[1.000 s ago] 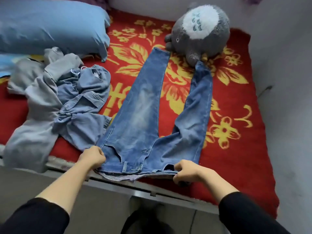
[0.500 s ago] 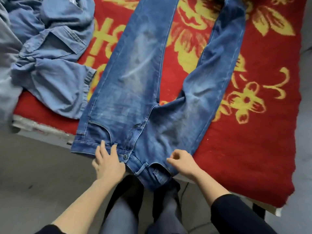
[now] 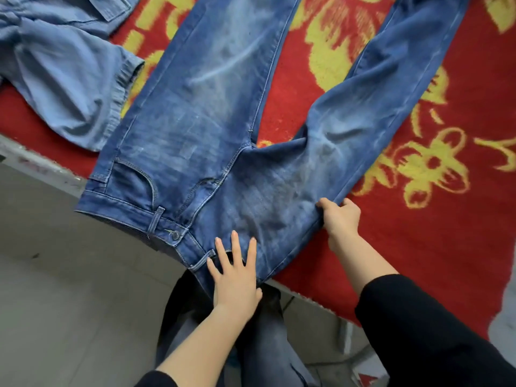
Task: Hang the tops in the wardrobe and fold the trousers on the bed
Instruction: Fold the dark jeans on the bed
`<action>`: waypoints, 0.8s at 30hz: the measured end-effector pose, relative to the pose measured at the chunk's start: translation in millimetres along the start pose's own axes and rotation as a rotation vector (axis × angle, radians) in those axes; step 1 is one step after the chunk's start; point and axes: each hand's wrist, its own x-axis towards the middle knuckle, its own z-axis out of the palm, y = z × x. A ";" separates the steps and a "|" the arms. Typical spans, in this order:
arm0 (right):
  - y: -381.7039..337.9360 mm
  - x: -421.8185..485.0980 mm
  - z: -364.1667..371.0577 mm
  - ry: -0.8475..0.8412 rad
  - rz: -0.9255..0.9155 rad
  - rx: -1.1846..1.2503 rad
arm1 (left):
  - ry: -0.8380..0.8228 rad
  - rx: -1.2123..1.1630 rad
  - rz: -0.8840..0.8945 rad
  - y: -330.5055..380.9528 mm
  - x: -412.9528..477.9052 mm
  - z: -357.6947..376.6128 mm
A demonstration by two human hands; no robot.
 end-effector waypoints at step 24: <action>-204.5 -78.4 116.5 -0.010 -0.654 0.057 | -0.097 -0.964 0.002 -201.7 35.0 -189.8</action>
